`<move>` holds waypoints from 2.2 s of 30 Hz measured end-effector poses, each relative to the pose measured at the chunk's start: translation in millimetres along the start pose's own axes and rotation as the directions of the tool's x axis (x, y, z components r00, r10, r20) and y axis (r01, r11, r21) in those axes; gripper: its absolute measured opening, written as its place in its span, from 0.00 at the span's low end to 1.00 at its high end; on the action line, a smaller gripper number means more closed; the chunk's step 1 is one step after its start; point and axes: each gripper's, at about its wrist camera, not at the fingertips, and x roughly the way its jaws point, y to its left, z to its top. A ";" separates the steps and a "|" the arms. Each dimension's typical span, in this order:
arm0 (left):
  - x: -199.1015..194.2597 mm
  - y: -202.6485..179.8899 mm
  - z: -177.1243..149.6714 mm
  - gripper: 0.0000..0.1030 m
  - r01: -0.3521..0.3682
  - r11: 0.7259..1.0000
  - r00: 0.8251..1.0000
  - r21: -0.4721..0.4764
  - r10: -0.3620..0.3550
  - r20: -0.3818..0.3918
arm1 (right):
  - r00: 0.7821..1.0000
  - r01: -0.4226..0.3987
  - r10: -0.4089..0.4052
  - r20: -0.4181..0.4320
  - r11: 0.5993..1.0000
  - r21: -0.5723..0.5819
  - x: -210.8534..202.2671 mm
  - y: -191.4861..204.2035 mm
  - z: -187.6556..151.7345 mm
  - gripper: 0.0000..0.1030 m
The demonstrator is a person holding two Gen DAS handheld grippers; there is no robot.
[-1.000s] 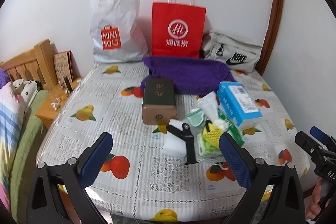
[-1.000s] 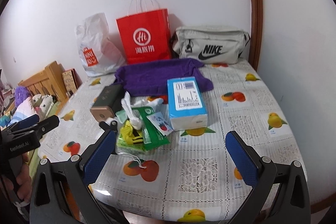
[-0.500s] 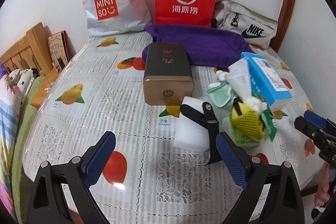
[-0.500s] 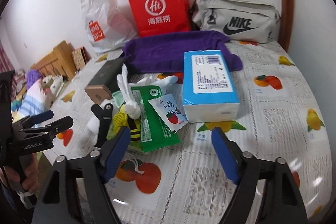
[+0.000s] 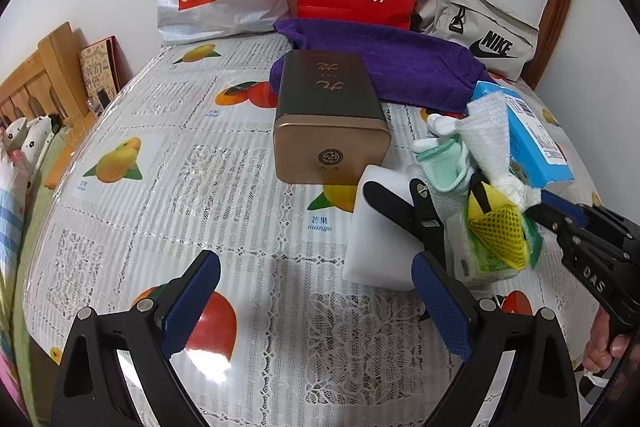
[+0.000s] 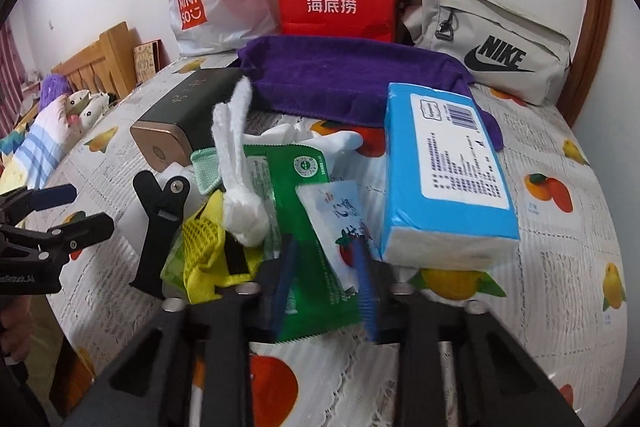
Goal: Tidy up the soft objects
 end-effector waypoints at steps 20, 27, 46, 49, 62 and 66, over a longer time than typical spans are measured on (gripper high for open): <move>7.1 -18.8 -3.1 0.80 0.107 0.994 0.994 0.034 -0.107 0.001 | 0.998 -0.026 0.022 0.057 0.996 0.085 -61.9 -28.8 -29.3 0.02; 5.4 -46.0 -0.4 0.64 0.109 0.987 0.994 0.115 -0.110 0.005 | 0.999 -0.036 0.035 0.016 0.992 0.121 -52.0 -39.5 -44.8 0.03; 18.5 -75.6 -5.6 0.38 -0.074 0.956 0.997 0.284 0.063 0.048 | 0.990 -0.131 0.140 -0.034 0.973 0.191 2.1 -43.1 -54.0 0.32; 12.5 -74.4 -4.8 0.18 -0.017 0.961 0.999 0.276 0.006 0.041 | 0.997 -0.073 0.077 -0.032 0.990 0.122 4.3 -33.9 -52.8 0.03; -6.0 -52.8 -3.2 0.16 0.051 0.976 0.996 0.214 -0.066 0.063 | 0.997 0.052 -0.041 -0.068 0.983 0.177 -21.9 -80.6 -74.9 0.04; -6.0 -44.3 -3.7 0.16 0.045 0.980 0.996 0.193 -0.058 0.066 | 0.998 0.036 -0.021 -0.067 0.971 0.238 -28.7 -89.9 -79.5 0.51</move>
